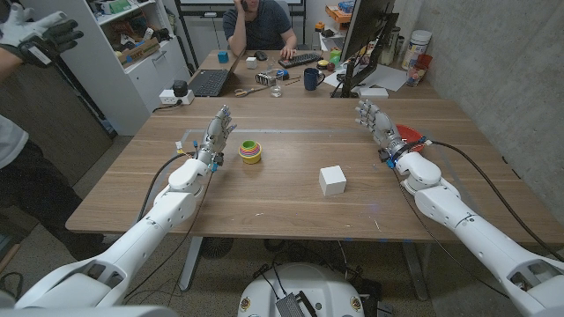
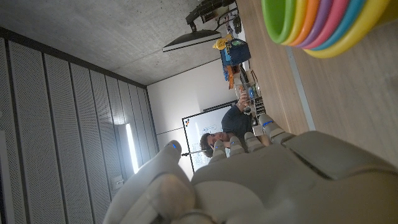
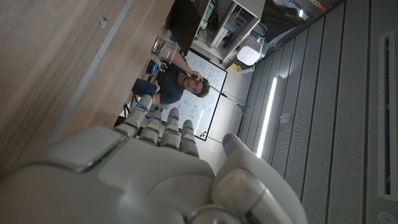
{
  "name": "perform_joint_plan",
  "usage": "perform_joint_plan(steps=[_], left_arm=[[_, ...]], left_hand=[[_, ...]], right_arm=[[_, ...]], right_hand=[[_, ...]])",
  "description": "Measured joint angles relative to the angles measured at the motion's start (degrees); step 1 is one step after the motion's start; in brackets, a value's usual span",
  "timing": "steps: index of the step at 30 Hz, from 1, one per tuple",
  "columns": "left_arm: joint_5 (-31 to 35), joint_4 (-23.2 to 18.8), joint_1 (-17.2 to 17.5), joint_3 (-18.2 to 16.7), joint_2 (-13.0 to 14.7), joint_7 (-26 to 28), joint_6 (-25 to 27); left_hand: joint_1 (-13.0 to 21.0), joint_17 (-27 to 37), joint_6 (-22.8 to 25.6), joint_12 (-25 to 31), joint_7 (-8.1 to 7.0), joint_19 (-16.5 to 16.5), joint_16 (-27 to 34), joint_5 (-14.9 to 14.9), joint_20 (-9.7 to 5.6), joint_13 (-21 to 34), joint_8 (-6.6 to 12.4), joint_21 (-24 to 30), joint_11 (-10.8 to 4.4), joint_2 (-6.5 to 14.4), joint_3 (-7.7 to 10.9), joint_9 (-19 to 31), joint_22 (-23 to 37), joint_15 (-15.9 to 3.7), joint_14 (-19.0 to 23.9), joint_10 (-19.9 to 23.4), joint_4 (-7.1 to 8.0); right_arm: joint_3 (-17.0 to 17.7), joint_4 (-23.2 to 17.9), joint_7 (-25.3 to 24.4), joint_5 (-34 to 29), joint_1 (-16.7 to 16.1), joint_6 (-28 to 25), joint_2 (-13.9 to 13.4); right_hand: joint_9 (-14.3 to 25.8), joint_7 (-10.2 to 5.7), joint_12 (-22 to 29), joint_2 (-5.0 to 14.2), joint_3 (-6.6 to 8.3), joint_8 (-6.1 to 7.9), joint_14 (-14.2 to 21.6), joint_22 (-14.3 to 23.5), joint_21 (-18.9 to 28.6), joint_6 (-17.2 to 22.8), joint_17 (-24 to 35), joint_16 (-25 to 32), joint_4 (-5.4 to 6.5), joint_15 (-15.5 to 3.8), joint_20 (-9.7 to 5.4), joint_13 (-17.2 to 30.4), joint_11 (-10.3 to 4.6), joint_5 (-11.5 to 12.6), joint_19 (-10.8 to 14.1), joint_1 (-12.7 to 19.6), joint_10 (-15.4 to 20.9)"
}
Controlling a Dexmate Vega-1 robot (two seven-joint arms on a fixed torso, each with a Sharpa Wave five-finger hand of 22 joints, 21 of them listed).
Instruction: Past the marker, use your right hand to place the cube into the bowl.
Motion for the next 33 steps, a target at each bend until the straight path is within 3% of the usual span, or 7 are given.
perform_joint_plan(steps=[10,14,16,22,26,27,33], left_arm=[[0.27,0.01,-0.57,0.43,-0.12,-0.56,0.00],[0.27,-0.23,-0.71,0.45,-0.12,-0.56,0.00],[0.45,-0.42,-0.78,0.45,-0.11,-0.63,-0.02],[0.50,-0.66,-0.99,0.45,-0.03,-0.66,-0.03],[0.50,-0.77,-1.34,0.46,0.05,-0.66,-0.03],[0.48,-0.77,-1.41,0.45,0.06,-0.65,0.49],[0.48,-0.81,-2.28,0.46,0.05,-0.62,0.83]], left_hand=[[0.00,-0.01,0.00,0.00,0.00,0.00,0.00,0.00,0.00,0.00,0.00,0.00,0.00,0.00,0.00,-0.01,0.00,0.00,0.00,0.00,0.00],[0.00,-0.01,0.00,0.00,0.00,0.00,0.00,0.00,0.00,-0.01,0.00,0.00,0.00,0.00,0.00,-0.01,0.00,0.00,0.00,0.00,0.00],[0.00,-0.01,0.00,0.00,0.00,0.00,0.00,0.00,0.00,-0.01,0.00,0.00,0.00,0.00,0.00,-0.01,-0.01,0.00,0.00,0.00,0.00],[0.00,-0.01,0.01,0.00,0.01,0.00,0.00,-0.01,0.00,-0.01,0.00,0.00,0.00,0.00,0.00,-0.01,-0.01,0.00,0.00,0.00,0.00],[0.00,-0.01,0.01,0.00,0.01,0.00,0.00,-0.01,0.00,-0.01,0.00,0.00,0.00,0.00,0.00,-0.01,-0.01,0.00,0.00,0.00,0.00],[0.00,-0.01,0.01,0.00,0.01,0.00,0.00,-0.01,0.00,-0.01,0.00,0.00,0.00,0.00,0.00,-0.01,-0.01,0.00,0.00,0.00,0.00],[0.00,-0.01,0.01,0.00,0.01,0.00,0.00,-0.01,0.00,-0.01,0.04,0.00,0.00,0.00,0.00,-0.01,-0.01,0.00,0.00,0.00,0.00]], right_arm=[[0.95,-6.58,-1.81,-6.08,-2.88,1.79,-5.21],[0.95,-6.58,-2.96,-8.78,-2.88,2.18,-5.21],[1.82,-10.18,-3.44,-10.30,-4.75,2.23,-8.11],[2.99,-14.27,-5.21,-14.79,-7.08,2.24,-11.23],[2.99,-14.27,-6.53,-17.94,-7.08,1.18,-11.23],[4.26,-18.04,-6.67,-18.20,-9.37,1.04,-13.76],[6.09,-23.03,-9.27,-22.76,-12.85,-1.76,-16.55]], right_hand=[[0.00,0.00,0.00,-0.50,-0.14,0.00,0.58,0.00,0.00,0.00,0.00,0.00,-0.63,0.57,0.84,-0.01,-0.01,0.00,0.85,0.50,-0.01],[0.00,0.00,0.00,-0.83,-0.33,0.00,0.73,0.00,0.00,0.00,0.01,0.00,-0.81,0.72,1.74,-0.01,-0.01,0.00,0.91,0.82,-0.01],[0.00,0.00,0.00,-0.96,-0.39,0.00,0.73,-0.01,-0.22,0.00,0.01,0.00,-0.87,0.72,1.86,-0.01,-0.01,0.00,1.03,0.96,-0.01],[-0.01,-0.31,0.00,-1.36,-0.87,0.00,1.04,-0.01,-0.36,-0.31,0.01,0.00,-1.34,1.03,1.83,-0.01,-0.01,0.00,1.01,1.36,-0.01],[-0.01,-0.31,0.00,-1.65,-1.03,0.00,1.04,-0.01,-0.44,-0.32,0.01,0.00,-1.51,1.02,2.03,-0.01,-0.01,0.00,0.80,1.62,-0.01],[-0.01,-0.52,0.00,-1.81,-1.19,0.00,1.04,-0.01,-0.44,-0.53,0.01,0.00,-1.67,1.02,2.04,-0.01,-0.01,0.00,0.80,1.46,-0.01],[-0.01,-0.61,0.00,-2.65,-1.35,0.00,1.04,-0.01,-0.89,-0.62,0.01,0.00,-1.83,1.02,2.04,-0.01,0.33,0.00,0.80,1.39,-0.36]])
